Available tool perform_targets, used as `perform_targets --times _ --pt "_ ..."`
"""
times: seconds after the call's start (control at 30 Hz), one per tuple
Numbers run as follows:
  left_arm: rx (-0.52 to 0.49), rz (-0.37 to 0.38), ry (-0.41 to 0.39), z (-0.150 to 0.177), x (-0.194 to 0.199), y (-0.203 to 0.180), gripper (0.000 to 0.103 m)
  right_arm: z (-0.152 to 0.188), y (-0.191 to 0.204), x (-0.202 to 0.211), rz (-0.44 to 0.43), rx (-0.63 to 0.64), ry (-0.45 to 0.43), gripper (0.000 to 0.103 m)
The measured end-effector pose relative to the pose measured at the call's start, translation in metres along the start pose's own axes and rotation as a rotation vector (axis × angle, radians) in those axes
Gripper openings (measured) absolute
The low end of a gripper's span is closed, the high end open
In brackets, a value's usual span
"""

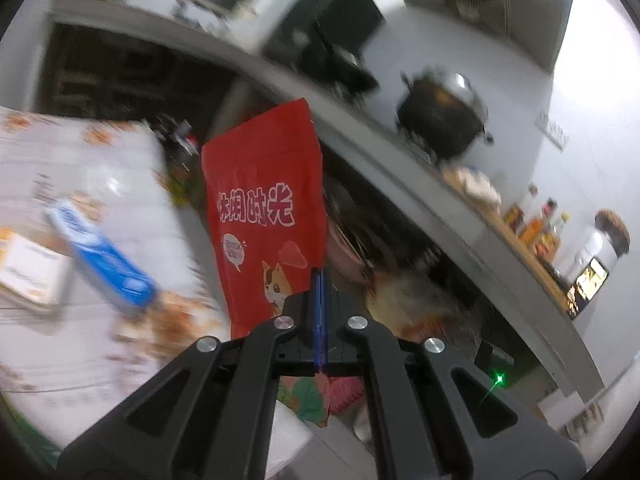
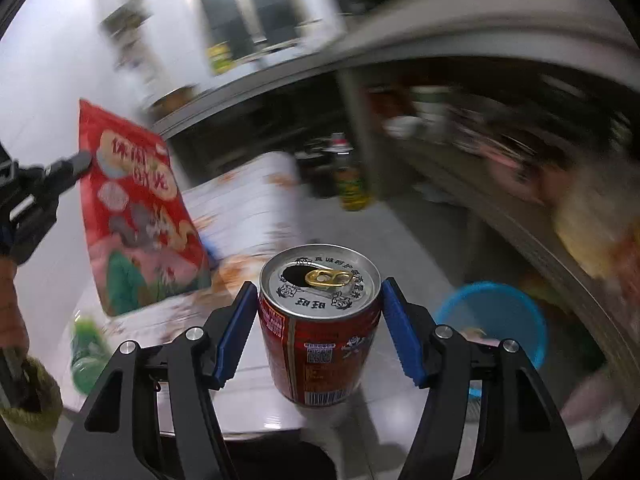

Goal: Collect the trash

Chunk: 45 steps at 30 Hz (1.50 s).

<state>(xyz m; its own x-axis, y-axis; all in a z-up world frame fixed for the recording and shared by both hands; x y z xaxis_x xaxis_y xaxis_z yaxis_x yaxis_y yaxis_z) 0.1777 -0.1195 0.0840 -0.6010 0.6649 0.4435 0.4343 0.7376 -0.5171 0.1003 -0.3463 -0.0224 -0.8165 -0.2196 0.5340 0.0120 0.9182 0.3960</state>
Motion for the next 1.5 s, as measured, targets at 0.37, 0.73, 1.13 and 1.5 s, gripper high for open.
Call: perform_targets --times 0.37,0.73,1.13,1.5 --pt "-0.097 -0.004 0.370 0.063 -0.210 -0.086 0.000 0.042 -0.174 -0.012 0.237 -0.329 0.068 0.062" --pt "-0.148 -0.133 0.596 0.120 -0.354 -0.089 0.023 0.058 -0.271 -0.090 0.282 -0.484 0.150 0.062" --pt "-0.103 -0.172 0.516 0.097 -0.323 -0.068 0.052 0.092 -0.294 -0.115 0.306 -0.529 0.211 0.077" --pt "-0.105 -0.124 0.436 0.066 -0.231 -0.066 0.054 0.120 -0.241 -0.105 0.197 -0.460 0.253 0.077"
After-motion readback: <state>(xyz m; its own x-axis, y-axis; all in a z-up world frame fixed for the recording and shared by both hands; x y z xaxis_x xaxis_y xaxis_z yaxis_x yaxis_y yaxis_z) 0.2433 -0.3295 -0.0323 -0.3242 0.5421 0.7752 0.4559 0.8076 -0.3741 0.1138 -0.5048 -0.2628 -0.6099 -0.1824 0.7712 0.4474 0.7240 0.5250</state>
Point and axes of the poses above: each gripper's, at about its wrist camera, not at the fingertips, and x roughly against the way its jaws point, y to its left, z to its underside, the point moved 4 cm from there along -x, roughly the way its jaws point, and after that the axes turned 5 degrees about -z, right-handed, at the moved point
